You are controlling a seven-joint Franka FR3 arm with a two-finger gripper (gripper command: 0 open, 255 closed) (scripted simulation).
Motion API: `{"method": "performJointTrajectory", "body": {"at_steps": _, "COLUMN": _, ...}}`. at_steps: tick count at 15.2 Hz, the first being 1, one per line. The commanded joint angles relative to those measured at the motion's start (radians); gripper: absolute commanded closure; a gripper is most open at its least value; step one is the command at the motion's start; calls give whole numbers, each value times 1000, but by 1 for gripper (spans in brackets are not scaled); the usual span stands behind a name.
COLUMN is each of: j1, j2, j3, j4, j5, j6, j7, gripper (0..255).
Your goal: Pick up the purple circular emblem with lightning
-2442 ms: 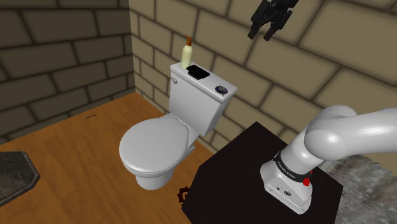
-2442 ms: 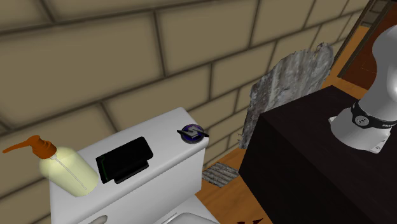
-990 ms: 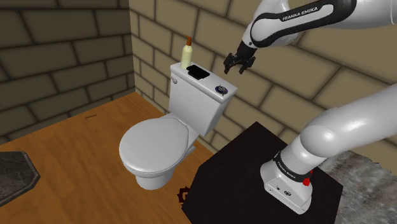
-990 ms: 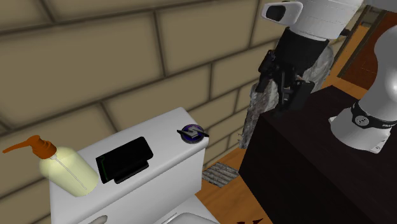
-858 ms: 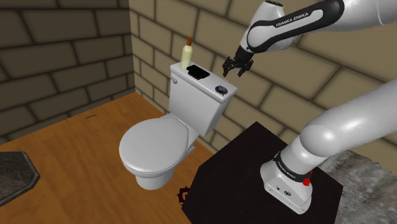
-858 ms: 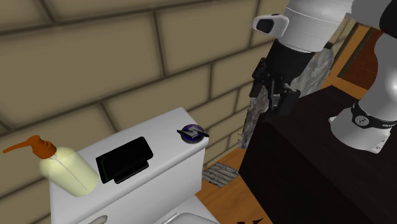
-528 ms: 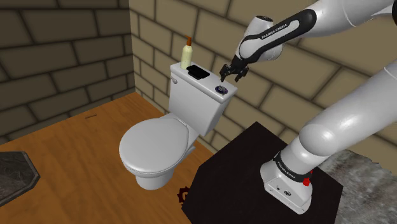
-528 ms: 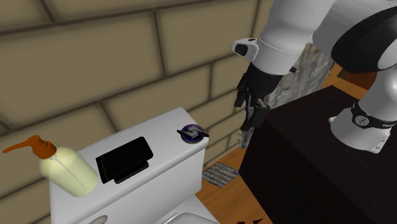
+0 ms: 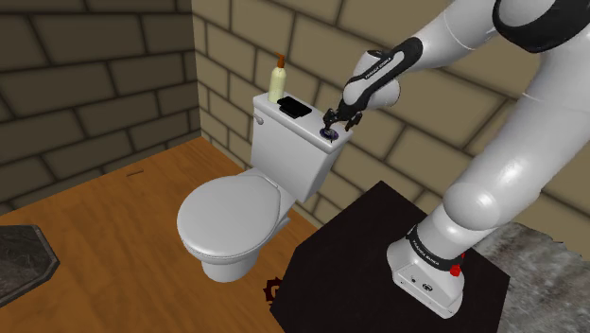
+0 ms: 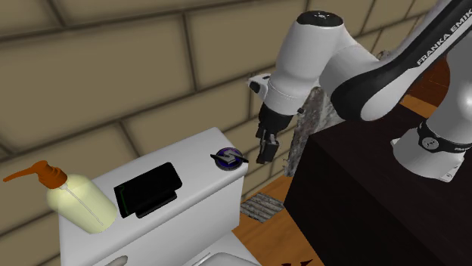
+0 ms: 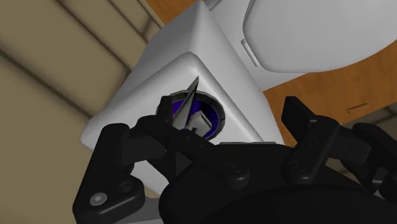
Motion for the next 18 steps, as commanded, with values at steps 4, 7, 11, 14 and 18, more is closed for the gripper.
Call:
{"method": "performJointTrajectory", "body": {"at_steps": 4, "j1": -36, "j2": 166, "j3": -8, "j4": 91, "j5": 25, "j6": 82, "j7": -14, "gripper": 0}}
{"method": "performJointTrajectory", "body": {"at_steps": 7, "j1": -41, "j2": 205, "j3": -2, "j4": 95, "j5": 31, "j6": 116, "j7": -16, "gripper": 0}}
{"method": "performJointTrajectory", "body": {"at_steps": 11, "j1": -49, "j2": 268, "j3": 7, "j4": 107, "j5": 38, "j6": 167, "j7": -18, "gripper": 0}}
{"method": "performJointTrajectory", "body": {"at_steps": 14, "j1": -51, "j2": 269, "j3": 8, "j4": 107, "j5": 38, "j6": 168, "j7": -20, "gripper": 255}}
{"method": "performJointTrajectory", "body": {"at_steps": 18, "j1": -51, "j2": 268, "j3": 8, "j4": 106, "j5": 38, "j6": 168, "j7": -20, "gripper": 255}}
